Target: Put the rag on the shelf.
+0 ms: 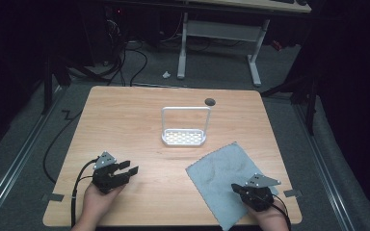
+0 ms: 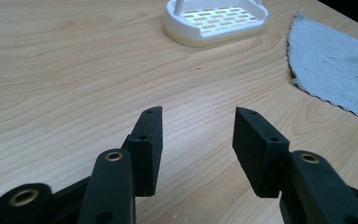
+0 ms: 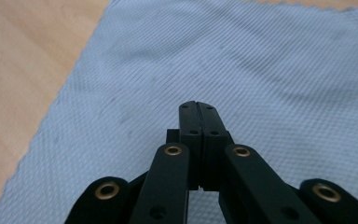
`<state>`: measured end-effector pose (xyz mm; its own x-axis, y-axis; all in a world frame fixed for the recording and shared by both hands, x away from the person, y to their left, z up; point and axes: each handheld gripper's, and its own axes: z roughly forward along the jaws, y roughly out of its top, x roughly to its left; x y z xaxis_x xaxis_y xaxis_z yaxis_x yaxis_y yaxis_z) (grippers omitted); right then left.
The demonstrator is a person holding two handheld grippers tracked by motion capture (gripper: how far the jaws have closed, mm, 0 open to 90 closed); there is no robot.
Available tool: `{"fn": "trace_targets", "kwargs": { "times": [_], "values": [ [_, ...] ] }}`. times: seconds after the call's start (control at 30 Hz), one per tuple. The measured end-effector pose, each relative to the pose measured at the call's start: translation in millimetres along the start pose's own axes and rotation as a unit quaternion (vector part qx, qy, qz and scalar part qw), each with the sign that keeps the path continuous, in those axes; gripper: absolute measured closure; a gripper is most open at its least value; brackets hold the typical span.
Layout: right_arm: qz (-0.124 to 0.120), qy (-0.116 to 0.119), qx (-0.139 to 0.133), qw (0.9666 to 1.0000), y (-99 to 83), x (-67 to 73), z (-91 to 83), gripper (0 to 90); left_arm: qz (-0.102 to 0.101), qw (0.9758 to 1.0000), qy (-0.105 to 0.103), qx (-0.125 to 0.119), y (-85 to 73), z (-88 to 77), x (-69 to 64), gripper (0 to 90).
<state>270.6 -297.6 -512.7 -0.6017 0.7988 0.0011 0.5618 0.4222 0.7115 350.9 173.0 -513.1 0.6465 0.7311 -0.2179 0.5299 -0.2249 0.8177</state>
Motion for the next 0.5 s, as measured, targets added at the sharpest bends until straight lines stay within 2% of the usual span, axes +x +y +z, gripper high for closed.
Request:
{"fn": "trace_targets", "kwargs": {
  "times": [0.2, 0.4, 0.5],
  "values": [
    [-0.006, 0.014, 0.025, 0.9996, -5.1, 5.8, 5.7, 90.0, 0.009, 0.9999, -0.008, -0.001, 3.3, 2.7, -5.8, 52.7],
    [-0.014, 0.03, 0.025, 0.9991, -0.1, 14.2, 11.2, 90.0, 0.007, 1.0, -0.005, -0.004, 2.9, 0.6, -4.0, 52.7],
    [-0.03, 0.042, 0.024, 0.9984, 6.0, 23.0, 18.0, 90.0, 0.009, 1.0, -0.003, -0.001, 1.3, -0.5, -4.6, 52.5]
  ]
}}
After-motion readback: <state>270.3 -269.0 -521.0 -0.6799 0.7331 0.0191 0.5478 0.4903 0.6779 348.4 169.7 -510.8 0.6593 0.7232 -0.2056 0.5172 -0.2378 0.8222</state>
